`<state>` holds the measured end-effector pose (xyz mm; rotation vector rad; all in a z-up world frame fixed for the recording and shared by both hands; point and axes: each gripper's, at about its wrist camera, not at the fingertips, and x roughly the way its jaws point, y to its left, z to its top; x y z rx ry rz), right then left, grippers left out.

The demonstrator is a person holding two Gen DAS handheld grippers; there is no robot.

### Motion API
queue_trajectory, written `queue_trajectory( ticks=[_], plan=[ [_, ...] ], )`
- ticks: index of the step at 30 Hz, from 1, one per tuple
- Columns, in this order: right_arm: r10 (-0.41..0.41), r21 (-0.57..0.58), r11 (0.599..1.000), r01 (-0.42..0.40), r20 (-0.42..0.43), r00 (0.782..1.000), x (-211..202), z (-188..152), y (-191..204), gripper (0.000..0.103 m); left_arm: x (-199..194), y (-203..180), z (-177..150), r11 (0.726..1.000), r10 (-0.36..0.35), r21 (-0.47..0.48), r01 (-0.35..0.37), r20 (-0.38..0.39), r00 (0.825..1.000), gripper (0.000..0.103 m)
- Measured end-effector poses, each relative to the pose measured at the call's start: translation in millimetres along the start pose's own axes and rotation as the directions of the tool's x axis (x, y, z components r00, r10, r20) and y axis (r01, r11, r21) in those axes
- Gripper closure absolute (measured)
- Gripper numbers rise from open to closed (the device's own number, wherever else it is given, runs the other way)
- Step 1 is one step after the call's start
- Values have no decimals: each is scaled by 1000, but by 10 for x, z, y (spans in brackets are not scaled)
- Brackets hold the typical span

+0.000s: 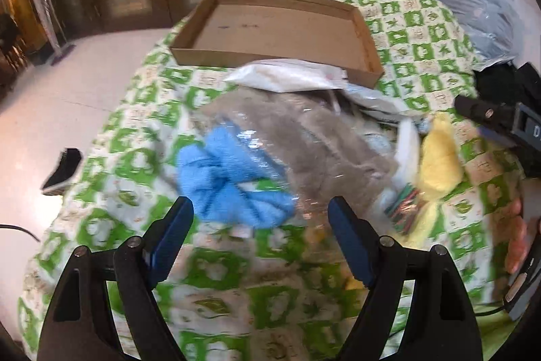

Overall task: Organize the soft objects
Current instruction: 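Move both grippers toward the pile of soft items beside the box, then grasp the grey bagged item with left gripper while right gripper grasps yellow towel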

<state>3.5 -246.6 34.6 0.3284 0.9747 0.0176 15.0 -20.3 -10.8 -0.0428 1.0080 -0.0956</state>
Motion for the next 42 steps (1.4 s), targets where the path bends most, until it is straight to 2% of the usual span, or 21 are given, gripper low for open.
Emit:
queue_trajectory(
  ticks=[2,8,13,16,18,20,22,30,38,42],
  plan=[
    [39,28,999,-37,-68,997,72,93,-80,0,28,-7,29,1000,-25,-19,24,-12,1000,21],
    [-1,-83,997,-4,-68,998,109,103,-120,0,157,-55,36,999,-37,-26,35,-55,998,21],
    [-22,-132,991,10,-88,996,131,105,-140,1,136,-22,27,1000,-5,-21,5,-19,1000,21],
    [-36,-154,988,22,-86,996,139,81,-116,2,179,-9,-1,1000,12,-15,-12,-24,1000,21],
    [-48,-167,985,33,-86,995,161,67,-105,6,185,-6,2,1000,13,-13,-14,-28,1000,21],
    [-48,-182,983,30,-93,995,178,48,-110,19,176,-14,6,1000,14,-11,-14,-22,1000,21],
    [-47,-189,982,26,-108,993,255,80,-118,25,179,-21,6,1000,16,-8,-16,-22,1000,21],
    [-91,-219,974,62,-127,988,465,-26,-10,28,200,-49,39,1000,3,-11,-4,-32,999,21],
    [-114,-233,970,73,-165,980,598,3,-24,45,221,-127,174,1000,-11,1,11,-29,1000,21],
    [-117,-228,971,76,-172,978,631,8,-23,47,238,-174,237,1000,-16,3,16,-29,999,21]
  ],
)
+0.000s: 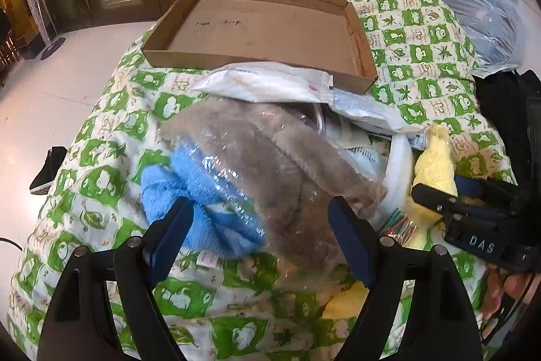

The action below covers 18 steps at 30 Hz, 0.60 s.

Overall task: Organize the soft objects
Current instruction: 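Grasp the grey bagged item with left gripper while right gripper grasps yellow towel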

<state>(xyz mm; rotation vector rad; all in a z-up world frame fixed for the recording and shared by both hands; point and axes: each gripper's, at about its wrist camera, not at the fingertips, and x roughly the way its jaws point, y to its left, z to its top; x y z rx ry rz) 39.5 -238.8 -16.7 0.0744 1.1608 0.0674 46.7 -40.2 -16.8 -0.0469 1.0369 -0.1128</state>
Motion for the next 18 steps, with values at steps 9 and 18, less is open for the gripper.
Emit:
queue_trajectory(
  ticks=[9,18],
  plan=[
    [30,31,999,-30,3,1000,13,8,-70,59,165,-34,147,998,-11,-63,8,-37,999,21],
    [45,48,998,-46,6,999,-5,-10,-79,59,348,-160,325,987,23,-158,-32,-58,998,21]
  ],
)
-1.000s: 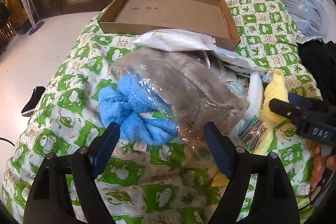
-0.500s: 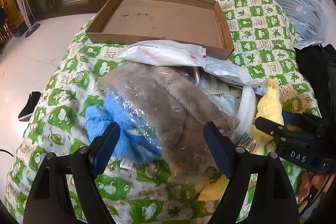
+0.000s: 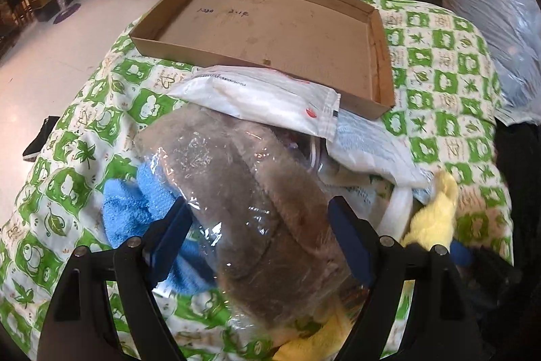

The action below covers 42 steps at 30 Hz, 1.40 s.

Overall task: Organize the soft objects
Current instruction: 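Grasp the grey bagged item with left gripper while right gripper grasps yellow towel, then carry the grey bag with left gripper while right gripper carries yellow towel into box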

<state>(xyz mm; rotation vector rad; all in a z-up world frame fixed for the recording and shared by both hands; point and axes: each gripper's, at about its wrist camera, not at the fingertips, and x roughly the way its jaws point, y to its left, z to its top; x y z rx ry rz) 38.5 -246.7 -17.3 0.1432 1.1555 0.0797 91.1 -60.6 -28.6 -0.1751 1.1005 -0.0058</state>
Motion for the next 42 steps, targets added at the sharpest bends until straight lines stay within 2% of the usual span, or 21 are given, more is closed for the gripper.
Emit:
queue_trajectory(
  ticks=[3,7,11,12,13,14,16,19,21,23,27,32,42],
  plan=[
    [3,3,1000,-3,-2,1000,11,-2,8,59,110,-34,34,999,45,-12,-45,-23,999,21],
    [5,3,1000,-5,-4,1000,30,6,20,59,206,-152,52,994,108,39,-107,-31,994,20],
    [16,14,1000,-16,0,1000,21,4,5,59,190,-124,10,993,97,65,-96,-19,995,21],
    [18,16,1000,-18,2,1000,18,2,2,59,183,-110,0,993,94,78,-93,-16,995,29],
    [21,18,1000,-21,4,1000,14,1,-5,59,176,-108,-10,990,100,103,-98,-15,995,45],
    [26,20,999,-26,6,1000,10,-1,-10,59,176,-108,-20,987,99,126,-96,-19,995,54],
    [31,23,999,-31,9,999,1,-8,-17,59,172,-69,-35,987,60,153,-53,-43,997,77],
    [43,30,999,-43,17,999,-16,-21,-32,60,109,41,-35,990,3,139,5,-59,998,87],
    [52,38,998,-53,23,998,-31,-33,-42,61,34,116,-29,991,-36,127,44,-63,997,90],
    [64,44,997,-65,32,997,-51,-42,-49,63,-68,143,-40,990,-46,134,53,-55,997,90],
    [115,57,991,-118,54,992,-138,-55,-84,65,-308,121,-53,980,-64,186,69,-34,997,90],
    [142,70,987,-146,65,988,-263,-41,-134,66,-499,55,-58,965,-79,249,86,-38,996,90],
    [100,81,990,-113,151,984,-626,80,-265,66,-620,-2,38,955,-100,278,106,-34,994,90]
  ],
)
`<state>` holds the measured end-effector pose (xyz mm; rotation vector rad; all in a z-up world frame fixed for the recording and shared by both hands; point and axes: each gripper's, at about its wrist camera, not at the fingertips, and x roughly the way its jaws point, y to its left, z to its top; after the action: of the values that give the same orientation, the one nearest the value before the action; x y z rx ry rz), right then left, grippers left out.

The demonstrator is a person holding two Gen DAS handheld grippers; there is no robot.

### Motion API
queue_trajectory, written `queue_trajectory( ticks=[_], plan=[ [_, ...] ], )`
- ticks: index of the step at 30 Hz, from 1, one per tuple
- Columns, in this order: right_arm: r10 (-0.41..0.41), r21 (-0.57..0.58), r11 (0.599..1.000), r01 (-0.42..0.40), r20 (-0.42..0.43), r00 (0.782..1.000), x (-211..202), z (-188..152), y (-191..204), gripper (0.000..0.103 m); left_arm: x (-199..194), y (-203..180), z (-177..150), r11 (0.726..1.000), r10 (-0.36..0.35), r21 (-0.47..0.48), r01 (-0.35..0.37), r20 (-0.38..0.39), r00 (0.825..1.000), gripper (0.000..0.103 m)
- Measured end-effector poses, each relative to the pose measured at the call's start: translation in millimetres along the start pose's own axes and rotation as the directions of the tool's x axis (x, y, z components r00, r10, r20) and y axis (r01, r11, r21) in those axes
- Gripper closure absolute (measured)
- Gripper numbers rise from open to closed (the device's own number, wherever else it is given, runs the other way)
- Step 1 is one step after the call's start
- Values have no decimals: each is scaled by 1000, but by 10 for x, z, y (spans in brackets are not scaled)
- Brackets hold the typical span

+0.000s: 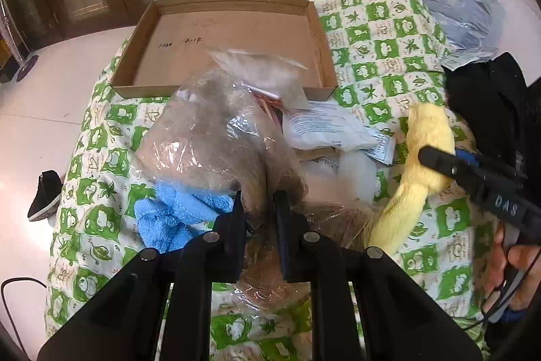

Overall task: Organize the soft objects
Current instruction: 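Carry the grey bag with left gripper while right gripper carries yellow towel into box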

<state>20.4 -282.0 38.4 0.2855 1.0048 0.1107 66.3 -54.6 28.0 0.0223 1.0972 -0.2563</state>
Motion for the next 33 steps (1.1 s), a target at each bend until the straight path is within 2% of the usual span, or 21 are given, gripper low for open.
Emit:
queue_trajectory(
  ticks=[6,13,18,27,33],
  plan=[
    [5,-22,1000,-4,35,999,-167,132,55,66,-205,16,-24,999,-12,33,12,8,1000,90],
    [14,-51,999,-9,83,996,-307,533,136,66,-371,147,51,999,-1,37,1,16,1000,90],
    [1,-74,997,7,117,993,-309,919,271,66,-267,272,249,1000,0,20,0,6,1000,90],
    [-36,-112,992,56,175,984,-132,1679,523,66,-82,527,736,999,47,10,-47,26,999,90],
    [-42,-112,991,69,230,972,-36,1995,592,66,125,721,1089,997,71,-10,-71,35,997,90]
  ],
)
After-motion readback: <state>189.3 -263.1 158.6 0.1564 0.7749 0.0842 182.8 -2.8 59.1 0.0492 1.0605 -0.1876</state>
